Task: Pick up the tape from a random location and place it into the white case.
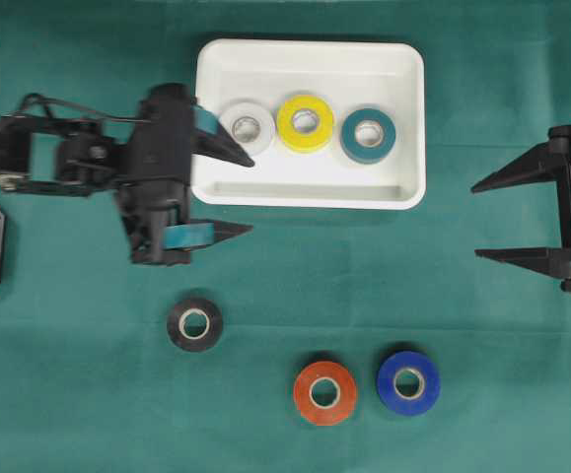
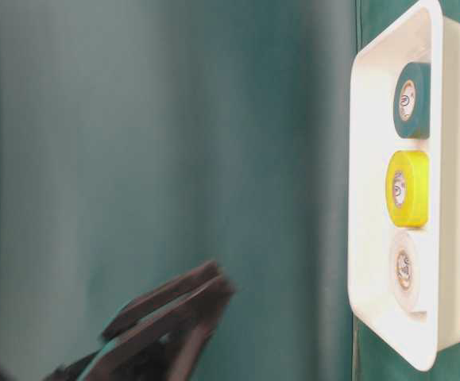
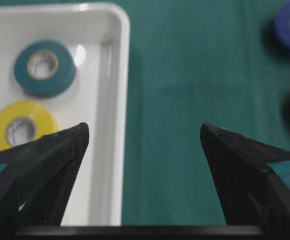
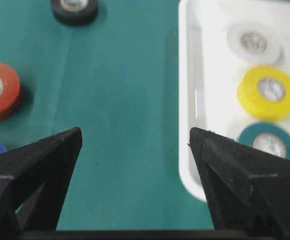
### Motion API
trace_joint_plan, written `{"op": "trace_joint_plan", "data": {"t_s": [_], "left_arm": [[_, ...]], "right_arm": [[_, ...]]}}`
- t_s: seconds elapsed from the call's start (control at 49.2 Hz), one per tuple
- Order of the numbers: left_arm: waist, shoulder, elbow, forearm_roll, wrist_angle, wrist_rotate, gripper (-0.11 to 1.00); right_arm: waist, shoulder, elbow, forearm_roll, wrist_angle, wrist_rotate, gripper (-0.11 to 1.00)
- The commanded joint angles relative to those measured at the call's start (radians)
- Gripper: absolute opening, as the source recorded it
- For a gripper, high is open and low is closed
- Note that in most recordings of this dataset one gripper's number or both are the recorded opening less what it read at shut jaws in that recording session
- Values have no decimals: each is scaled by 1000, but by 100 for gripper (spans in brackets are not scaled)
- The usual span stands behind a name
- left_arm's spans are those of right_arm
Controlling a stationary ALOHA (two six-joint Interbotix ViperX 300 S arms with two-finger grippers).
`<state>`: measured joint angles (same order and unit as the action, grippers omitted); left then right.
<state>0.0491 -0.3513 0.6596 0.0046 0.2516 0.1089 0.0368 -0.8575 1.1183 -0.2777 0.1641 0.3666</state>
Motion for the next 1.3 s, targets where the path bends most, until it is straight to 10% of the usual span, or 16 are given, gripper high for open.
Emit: {"op": "trace_joint_plan", "data": {"t_s": [0.0, 1.281], "left_arm": [[-15, -60, 8, -2, -29, -2, 98], [-67, -629, 422, -8, -245, -3, 98]], "right_arm": [[2, 0, -41, -12, -2, 0, 87], [3, -166, 2, -46, -18, -5, 83]]}}
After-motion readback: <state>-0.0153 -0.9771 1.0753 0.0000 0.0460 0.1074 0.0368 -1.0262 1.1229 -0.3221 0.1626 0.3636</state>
